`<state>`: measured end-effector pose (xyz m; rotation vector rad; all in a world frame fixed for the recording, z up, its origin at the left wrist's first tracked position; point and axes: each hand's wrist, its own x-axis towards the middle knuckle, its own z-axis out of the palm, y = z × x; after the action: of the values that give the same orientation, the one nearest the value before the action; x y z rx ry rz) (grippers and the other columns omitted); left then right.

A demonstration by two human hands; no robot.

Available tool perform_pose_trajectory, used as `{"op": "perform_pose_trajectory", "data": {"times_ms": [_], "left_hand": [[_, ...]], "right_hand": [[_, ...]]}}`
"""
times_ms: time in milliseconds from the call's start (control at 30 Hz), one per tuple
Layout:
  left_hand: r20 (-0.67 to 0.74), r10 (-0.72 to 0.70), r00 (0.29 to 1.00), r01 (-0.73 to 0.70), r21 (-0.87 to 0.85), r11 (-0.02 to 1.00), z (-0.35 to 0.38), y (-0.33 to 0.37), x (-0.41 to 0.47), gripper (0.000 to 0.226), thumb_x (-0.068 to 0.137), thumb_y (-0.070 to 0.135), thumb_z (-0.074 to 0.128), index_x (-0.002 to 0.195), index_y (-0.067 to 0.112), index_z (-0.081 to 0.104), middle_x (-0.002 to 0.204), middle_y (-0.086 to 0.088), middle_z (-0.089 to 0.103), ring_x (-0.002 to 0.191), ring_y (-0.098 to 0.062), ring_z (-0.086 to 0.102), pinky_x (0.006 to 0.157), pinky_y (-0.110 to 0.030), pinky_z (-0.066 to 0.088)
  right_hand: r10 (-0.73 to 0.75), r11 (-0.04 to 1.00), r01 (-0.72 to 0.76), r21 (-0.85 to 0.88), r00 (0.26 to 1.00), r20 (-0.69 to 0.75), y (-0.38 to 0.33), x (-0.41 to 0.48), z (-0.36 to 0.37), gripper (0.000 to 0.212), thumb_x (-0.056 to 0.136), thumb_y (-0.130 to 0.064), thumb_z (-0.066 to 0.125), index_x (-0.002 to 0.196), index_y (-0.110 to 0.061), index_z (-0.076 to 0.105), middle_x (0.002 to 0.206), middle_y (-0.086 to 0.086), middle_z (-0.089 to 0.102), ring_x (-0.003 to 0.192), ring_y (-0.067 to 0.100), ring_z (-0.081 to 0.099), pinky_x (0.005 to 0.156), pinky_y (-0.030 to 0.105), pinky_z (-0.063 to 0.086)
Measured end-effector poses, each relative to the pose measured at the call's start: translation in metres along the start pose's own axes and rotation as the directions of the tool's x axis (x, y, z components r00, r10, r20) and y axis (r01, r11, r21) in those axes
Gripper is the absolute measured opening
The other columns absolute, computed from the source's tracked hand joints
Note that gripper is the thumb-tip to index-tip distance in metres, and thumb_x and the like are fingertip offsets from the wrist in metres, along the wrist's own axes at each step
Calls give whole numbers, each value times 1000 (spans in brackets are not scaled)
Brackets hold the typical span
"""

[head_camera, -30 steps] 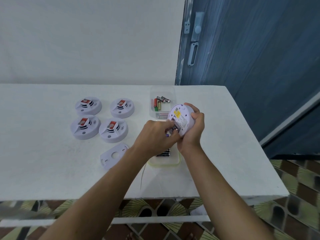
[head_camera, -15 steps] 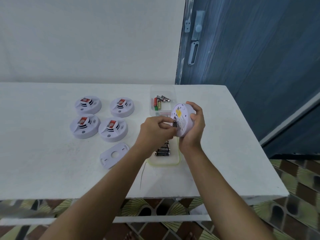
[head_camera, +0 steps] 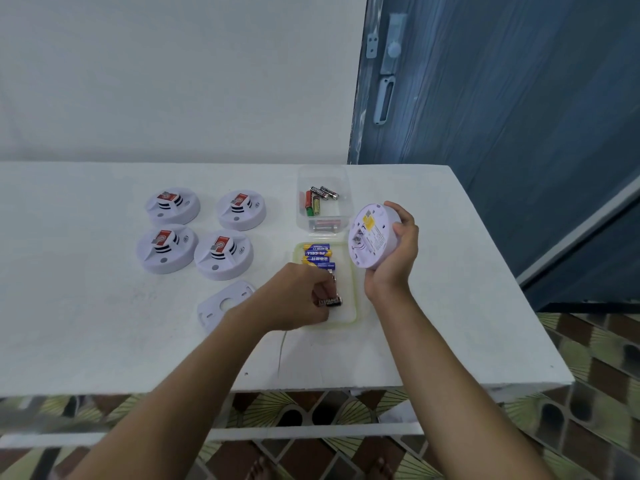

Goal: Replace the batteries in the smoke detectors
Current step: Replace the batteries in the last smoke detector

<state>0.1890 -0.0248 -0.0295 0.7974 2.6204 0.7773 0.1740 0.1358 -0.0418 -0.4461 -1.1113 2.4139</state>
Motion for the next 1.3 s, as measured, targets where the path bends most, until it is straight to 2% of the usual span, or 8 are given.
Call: {"op": "perform_pose_trajectory", "data": {"times_ms": [200, 433, 567, 767, 1000, 1100, 1167, 1300], "left_hand": [[14, 76, 997, -77, 106, 991, 4, -5, 0, 18, 77, 22, 76, 91, 14, 69, 90, 2, 67, 82, -15, 59, 78, -29, 50], [35, 43, 998, -46, 107, 993, 3, -11, 2, 22, 77, 31, 79, 91, 17, 69, 90, 4, 67, 82, -14, 59, 77, -31, 51], [16, 14, 1000, -15, 10, 1000, 1, -13, 2, 18, 74, 29, 82, 85, 21, 69, 85, 7, 69, 78, -6, 61, 71, -17, 49], [-149, 3, 989, -28, -166, 986, -14, -11, 6, 9, 77, 25, 80, 81, 22, 72, 75, 9, 70, 73, -2, 62, 65, -7, 41], [-382, -67, 922, 13, -142, 990, -31, -18, 54, 2, 83, 18, 69, 83, 18, 71, 76, 9, 69, 74, -9, 64, 67, -12, 46], [-445, -96, 890, 62, -91, 994, -37, -23, 81, 7, 85, 17, 65, 91, 18, 68, 80, 8, 64, 75, -11, 57, 64, -9, 39], [-450, -111, 886, 91, -65, 994, -40, -25, 101, 12, 86, 11, 59, 95, 14, 68, 83, 4, 64, 76, -13, 54, 65, -18, 40], [-368, -128, 921, 144, 18, 989, -46, -30, 137, 20, 90, 10, 58, 103, 12, 72, 101, -3, 71, 90, -20, 63, 74, -19, 40]], "right_hand": [[26, 999, -26, 23, 1000, -5, -3, -3, 3, 38, 74, -29, 43, 102, -21, 67, 106, 6, 64, 103, 25, 61, 66, 26, 54], [55, 998, -56, 15, 998, 25, -3, -6, 4, 38, 74, -32, 43, 102, -23, 67, 109, 7, 64, 103, 26, 60, 67, 26, 53], [69, 997, -70, 15, 997, 35, -2, -6, 4, 39, 73, -32, 44, 102, -21, 67, 107, 7, 64, 99, 24, 62, 72, 28, 52], [70, 997, -70, 44, 997, 15, 0, -4, 11, 48, 73, -32, 45, 112, -12, 65, 109, 10, 63, 101, 27, 61, 79, 34, 50], [89, 991, -88, 98, 996, -5, -8, 13, 16, 63, 74, -36, 41, 127, -7, 60, 106, 10, 63, 94, 24, 61, 66, 26, 52], [128, 988, -126, 84, 992, -15, -10, 27, 16, 57, 73, -38, 43, 119, -11, 62, 97, 8, 63, 95, 28, 59, 69, 29, 49], [146, 987, -144, 76, 989, -15, -12, 36, 17, 49, 72, -39, 44, 109, -13, 62, 91, 6, 62, 93, 29, 58, 71, 30, 47], [179, 983, -178, 45, 984, -24, -17, 52, 20, 31, 79, -38, 44, 94, -15, 59, 79, 1, 60, 82, 23, 55, 66, 27, 44]]}}
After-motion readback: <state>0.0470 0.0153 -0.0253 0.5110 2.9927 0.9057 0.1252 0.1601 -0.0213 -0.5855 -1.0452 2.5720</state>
